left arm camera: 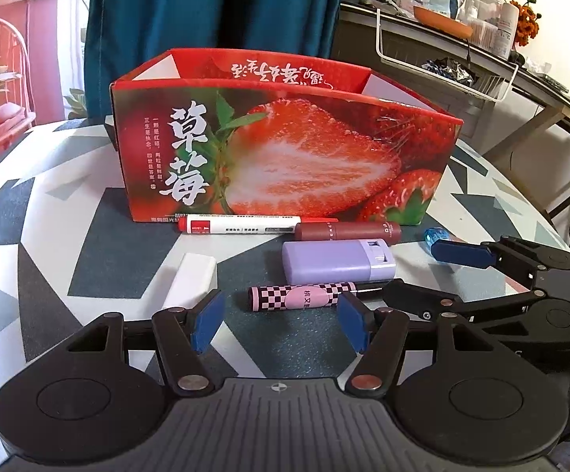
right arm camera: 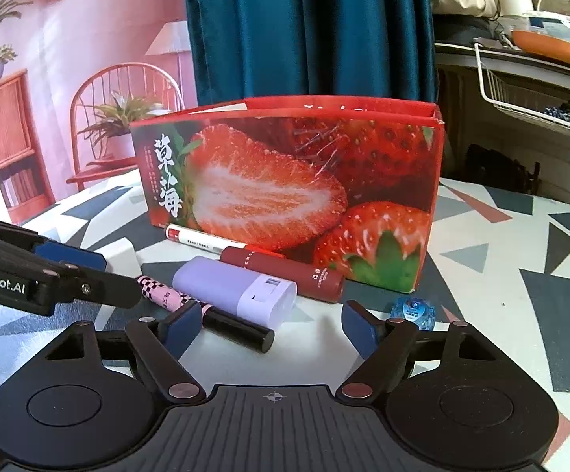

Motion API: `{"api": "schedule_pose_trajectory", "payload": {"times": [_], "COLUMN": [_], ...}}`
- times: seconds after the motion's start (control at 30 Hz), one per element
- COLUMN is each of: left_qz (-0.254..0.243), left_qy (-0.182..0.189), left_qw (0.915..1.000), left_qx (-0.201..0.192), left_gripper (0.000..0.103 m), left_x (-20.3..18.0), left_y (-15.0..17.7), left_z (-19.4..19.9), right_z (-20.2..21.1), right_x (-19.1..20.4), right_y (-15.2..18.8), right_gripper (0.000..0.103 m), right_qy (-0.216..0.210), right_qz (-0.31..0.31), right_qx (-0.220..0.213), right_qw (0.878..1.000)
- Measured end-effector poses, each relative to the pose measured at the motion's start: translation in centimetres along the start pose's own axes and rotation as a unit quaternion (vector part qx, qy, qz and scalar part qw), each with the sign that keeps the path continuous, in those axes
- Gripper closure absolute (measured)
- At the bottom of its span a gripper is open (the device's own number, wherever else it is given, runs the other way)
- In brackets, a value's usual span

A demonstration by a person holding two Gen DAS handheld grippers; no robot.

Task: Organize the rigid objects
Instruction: 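Close both grippers on the pink checkered lipstick tube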

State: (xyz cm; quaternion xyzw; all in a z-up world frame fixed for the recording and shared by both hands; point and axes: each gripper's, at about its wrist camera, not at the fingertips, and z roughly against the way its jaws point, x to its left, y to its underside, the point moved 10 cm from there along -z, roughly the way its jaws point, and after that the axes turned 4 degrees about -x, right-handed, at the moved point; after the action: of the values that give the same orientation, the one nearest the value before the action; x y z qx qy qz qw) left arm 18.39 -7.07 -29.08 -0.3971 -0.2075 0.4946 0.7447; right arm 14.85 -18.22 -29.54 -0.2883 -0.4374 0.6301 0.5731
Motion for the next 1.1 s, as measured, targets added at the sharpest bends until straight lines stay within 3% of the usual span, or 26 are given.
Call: {"api": "schedule_pose_trajectory", "payload": {"times": [0.23, 0.4, 0.63, 1.1], "left_qz": [0.008, 0.018, 0.023, 0.022], "left_qy": [0.004, 0.017, 0.021, 0.029], "left_qw": [1.0000, 0.9997, 0.9995, 0.9993], "left_qx": [-0.002, -0.002, -0.001, -0.003], "left_gripper": [0.037, 0.044, 0.047, 0.047], "left_x": [0.2, 0.1, 0.0, -0.2], "left_y": [0.0, 0.0, -0.1, 0.0], "left_z": [0.0, -0.1, -0.8, -2.7], "right_z": [-0.3, -0.4, -0.2, -0.3], "right_x": [-0.1, -0.1, 0.6, 1.1], "right_y": [0.1, 0.2, 0.5, 1.4], "right_gripper": [0.029, 0.034, 0.055, 0.067], "right_qy": [-0.002, -0.005, -0.015, -0.013], "right_qz": [-0.001, -0.002, 0.011, 0.019], "right_qx": [0.007, 0.012, 0.020, 0.044], "right_qw": [1.000, 1.000, 1.000, 0.999]}}
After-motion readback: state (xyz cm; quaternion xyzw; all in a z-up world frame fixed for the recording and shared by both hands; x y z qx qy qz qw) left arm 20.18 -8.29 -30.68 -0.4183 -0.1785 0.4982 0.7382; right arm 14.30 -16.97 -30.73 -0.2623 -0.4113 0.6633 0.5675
